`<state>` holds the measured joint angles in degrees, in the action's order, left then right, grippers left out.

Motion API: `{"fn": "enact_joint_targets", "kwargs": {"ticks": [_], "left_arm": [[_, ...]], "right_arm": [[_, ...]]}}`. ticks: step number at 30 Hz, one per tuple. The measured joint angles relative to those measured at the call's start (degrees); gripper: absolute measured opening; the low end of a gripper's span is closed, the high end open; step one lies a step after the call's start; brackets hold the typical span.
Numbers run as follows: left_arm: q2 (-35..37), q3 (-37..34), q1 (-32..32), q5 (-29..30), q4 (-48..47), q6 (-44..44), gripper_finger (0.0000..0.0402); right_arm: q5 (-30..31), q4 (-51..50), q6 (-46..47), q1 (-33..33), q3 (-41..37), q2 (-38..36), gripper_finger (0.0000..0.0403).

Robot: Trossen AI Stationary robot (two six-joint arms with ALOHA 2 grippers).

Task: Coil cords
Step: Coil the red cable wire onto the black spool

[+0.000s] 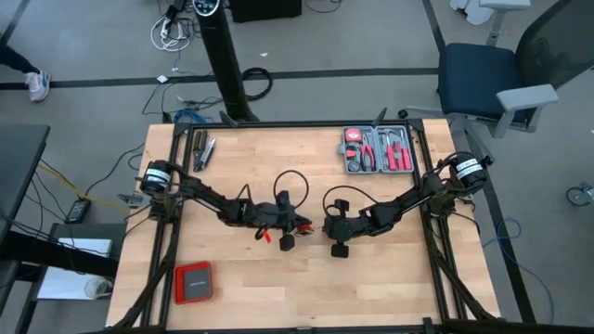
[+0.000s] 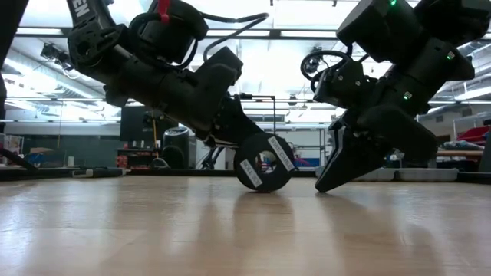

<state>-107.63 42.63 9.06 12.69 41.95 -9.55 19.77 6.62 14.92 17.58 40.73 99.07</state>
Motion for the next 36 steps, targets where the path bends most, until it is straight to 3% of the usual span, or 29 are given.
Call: {"fn": "enact_joint_targets", "kwargs": {"ticks": [27,31,36], "left_arm": [[0.09,0.0,0.46,0.33,-0.12,0.55,0.0026],[0.79,-0.07,0.73,0.47,-0.66,1.39,0.0048],[1.05,-0.09,1.07,1.1,-1.06,1.73,0.0106]], "right_arm": [[0.07,0.02,-0.02,-0.03,-0.09,-0.33,0.0037],[0.07,0.04,-0.02,-0.04,-0.09,-0.33,0.0036],[0.07,0.13,-0.04,-0.04,-0.09,-0.33,0.0036]]}}
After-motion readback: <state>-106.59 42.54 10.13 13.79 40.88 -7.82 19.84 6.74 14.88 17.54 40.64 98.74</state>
